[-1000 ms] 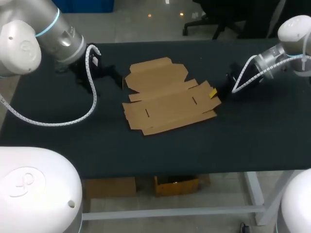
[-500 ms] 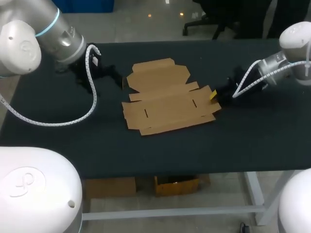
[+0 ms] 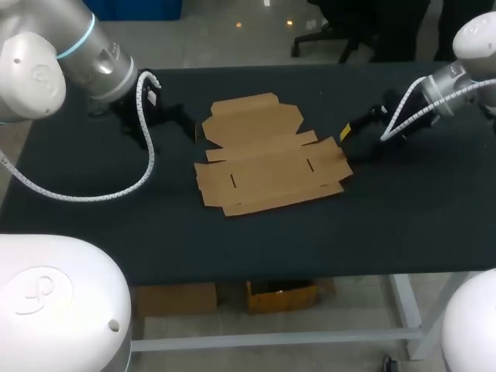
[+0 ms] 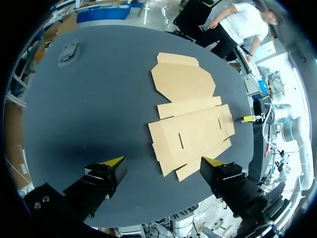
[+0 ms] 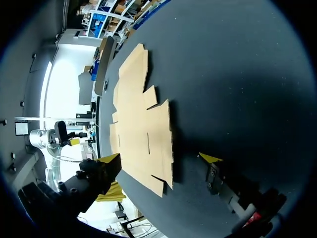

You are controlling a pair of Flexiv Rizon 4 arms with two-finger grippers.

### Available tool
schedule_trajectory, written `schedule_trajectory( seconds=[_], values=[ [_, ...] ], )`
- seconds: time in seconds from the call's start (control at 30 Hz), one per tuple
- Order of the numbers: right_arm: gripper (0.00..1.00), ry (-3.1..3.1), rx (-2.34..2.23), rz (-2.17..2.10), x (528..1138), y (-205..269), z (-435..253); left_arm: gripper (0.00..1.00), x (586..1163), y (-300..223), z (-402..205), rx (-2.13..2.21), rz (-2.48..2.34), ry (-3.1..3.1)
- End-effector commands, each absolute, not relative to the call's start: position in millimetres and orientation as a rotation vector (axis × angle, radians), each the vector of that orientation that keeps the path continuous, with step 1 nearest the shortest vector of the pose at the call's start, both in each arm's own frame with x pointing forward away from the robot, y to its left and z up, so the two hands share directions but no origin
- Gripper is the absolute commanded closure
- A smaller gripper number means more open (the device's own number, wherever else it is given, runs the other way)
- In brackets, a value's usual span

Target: Assemble the packaging by folding the flat box into shape, placing the metal phone stand inside, and closing the box properly

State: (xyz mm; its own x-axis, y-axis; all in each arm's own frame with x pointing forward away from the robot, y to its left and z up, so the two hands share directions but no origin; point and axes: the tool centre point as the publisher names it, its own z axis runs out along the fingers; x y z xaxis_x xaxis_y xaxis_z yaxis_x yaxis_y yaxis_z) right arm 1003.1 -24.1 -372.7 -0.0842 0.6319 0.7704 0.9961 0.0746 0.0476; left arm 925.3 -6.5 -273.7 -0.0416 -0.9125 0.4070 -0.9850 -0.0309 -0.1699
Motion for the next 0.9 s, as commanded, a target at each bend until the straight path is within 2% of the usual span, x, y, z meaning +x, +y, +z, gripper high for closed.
schedule_trajectory(
  seconds=[0.03,0.43,0.67,0.73,0.77,0.9],
  values=[
    [0.0,-1.783,-1.547,-0.743,1021,-28,-372,0.0,926,-7,-273,2.047,0.621,-2.06],
    [0.0,-1.777,-1.566,-0.671,1027,-26,-372,0.0,926,-7,-273,2.047,0.621,-2.06],
    [0.0,-1.806,-1.511,-0.647,1037,-10,-374,0.0,926,-7,-273,2.047,0.621,-2.06],
    [0.26,-1.803,-1.502,-0.626,1037,-8,-381,0.0,926,-7,-273,2.047,0.621,-2.06],
    [0.29,-1.803,-1.502,-0.607,1038,-7,-385,0.0,926,-7,-273,2.047,0.621,-2.06],
    [0.53,-1.79,-1.505,-0.586,1040,-8,-391,0.0,926,-7,-273,2.047,0.621,-2.06]
  ],
)
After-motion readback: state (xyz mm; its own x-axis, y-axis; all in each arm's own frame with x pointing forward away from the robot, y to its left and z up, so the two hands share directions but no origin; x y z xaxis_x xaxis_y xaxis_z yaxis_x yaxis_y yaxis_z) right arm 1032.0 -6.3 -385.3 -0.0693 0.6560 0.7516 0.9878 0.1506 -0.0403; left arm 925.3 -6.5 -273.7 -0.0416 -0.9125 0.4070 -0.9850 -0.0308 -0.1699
